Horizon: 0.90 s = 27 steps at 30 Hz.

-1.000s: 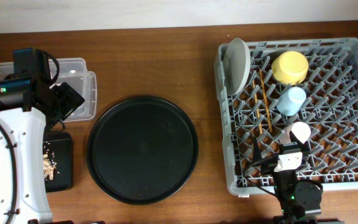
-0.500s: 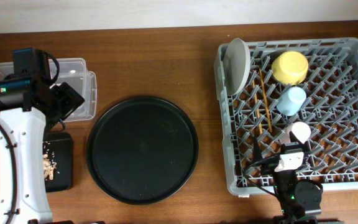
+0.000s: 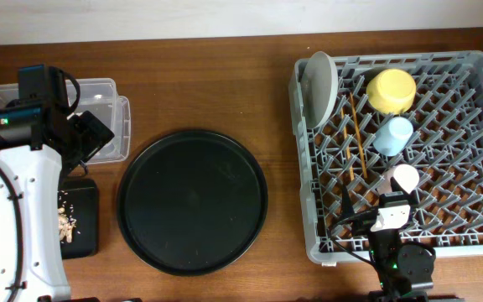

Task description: Sort waste into correct bins and load items into the dishwasher rack

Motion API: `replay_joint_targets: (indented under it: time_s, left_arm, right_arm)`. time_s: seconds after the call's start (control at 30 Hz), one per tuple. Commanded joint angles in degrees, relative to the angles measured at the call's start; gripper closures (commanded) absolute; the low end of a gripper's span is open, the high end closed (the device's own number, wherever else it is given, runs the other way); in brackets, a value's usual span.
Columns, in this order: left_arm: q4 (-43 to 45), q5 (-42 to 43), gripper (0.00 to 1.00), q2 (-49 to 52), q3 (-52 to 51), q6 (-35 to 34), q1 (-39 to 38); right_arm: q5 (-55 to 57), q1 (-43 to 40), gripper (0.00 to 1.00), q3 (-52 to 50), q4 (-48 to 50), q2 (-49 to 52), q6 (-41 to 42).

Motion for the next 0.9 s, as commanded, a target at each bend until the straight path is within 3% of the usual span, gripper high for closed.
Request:
replay_joint_targets:
  time_s: [0.0, 0.27, 0.43, 0.53, 0.73, 0.87]
  left_arm:
    - [0.09, -0.17, 0.01, -0.79, 0.48, 0.26, 0.09]
    - [-4.24, -2.23, 0.01, -0.72, 0.37, 0.48, 0.09]
    - [-5.14, -5.51, 0.01, -1.92, -5.70, 0.52, -2.19]
    - [2.32, -5.90, 0.01, -5.27, -14.36, 2.29, -4.07]
    - [30.99, 2.16, 0.01, -18.01, -39.34, 15.80, -6.97]
    - [44.39, 2.38, 0.01, -26.77, -53.18, 16.68, -7.21]
  right_arm:
    - [0.92, -0.42, 0.02, -0.46, -0.15, -0.50, 0.28]
    - [0.92, -0.42, 0.02, -0.46, -0.15, -0.50, 0.28]
    - [0.92, -0.42, 0.02, -0.46, -0.15, -0.50, 0.28]
    - [0.92, -0.42, 0.02, -0.46, -0.15, -0.50, 0.28]
    - [0.92, -0.42, 0.02, -0.46, -0.15, -0.50, 0.28]
    - [0.92, -0.42, 0.02, -0.46, -0.15, -0.50, 0.28]
